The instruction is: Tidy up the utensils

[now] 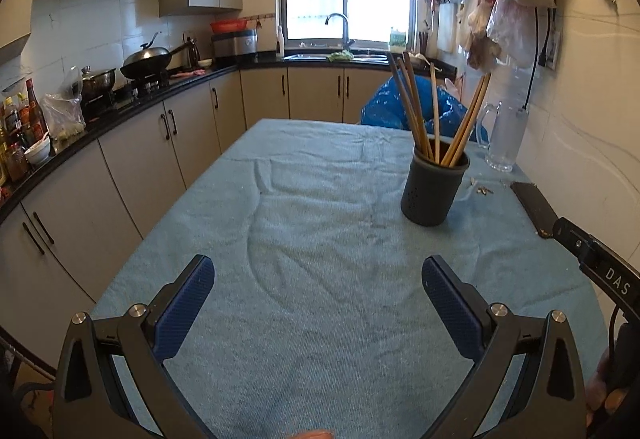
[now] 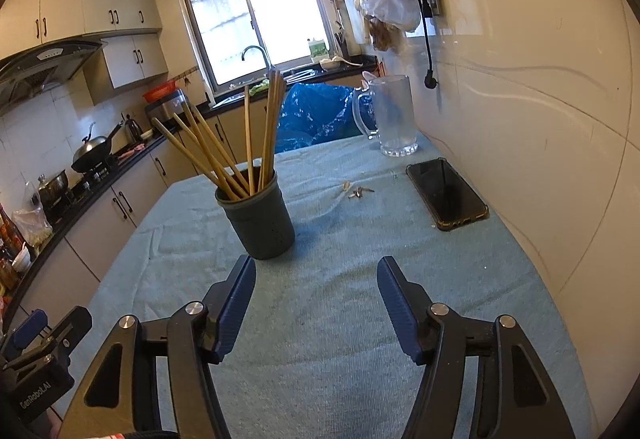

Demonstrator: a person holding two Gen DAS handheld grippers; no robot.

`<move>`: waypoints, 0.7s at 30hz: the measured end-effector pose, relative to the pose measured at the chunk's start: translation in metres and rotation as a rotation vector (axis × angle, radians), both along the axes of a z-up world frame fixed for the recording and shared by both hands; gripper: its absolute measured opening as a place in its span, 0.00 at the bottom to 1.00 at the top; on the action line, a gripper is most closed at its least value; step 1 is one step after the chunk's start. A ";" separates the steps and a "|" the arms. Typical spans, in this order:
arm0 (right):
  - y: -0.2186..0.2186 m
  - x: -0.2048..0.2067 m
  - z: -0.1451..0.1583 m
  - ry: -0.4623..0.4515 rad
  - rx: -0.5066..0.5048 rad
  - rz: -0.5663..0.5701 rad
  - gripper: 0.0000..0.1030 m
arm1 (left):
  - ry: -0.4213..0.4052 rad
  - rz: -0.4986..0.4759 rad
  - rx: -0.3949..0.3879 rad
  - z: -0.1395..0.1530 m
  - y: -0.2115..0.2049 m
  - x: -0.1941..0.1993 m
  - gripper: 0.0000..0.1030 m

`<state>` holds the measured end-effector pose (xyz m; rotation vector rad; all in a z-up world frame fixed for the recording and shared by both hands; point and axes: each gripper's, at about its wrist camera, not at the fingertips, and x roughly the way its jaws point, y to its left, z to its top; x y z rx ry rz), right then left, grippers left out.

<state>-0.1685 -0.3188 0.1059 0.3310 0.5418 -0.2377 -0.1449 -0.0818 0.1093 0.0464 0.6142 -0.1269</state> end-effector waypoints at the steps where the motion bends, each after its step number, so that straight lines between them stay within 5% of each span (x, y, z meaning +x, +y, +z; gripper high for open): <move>1: 0.001 0.000 -0.001 0.004 -0.001 0.000 0.65 | 0.006 -0.001 0.000 -0.001 0.000 0.001 1.00; 21: 0.024 0.002 -0.007 0.008 -0.105 -0.001 0.67 | 0.075 -0.001 -0.035 -0.016 0.005 0.005 1.00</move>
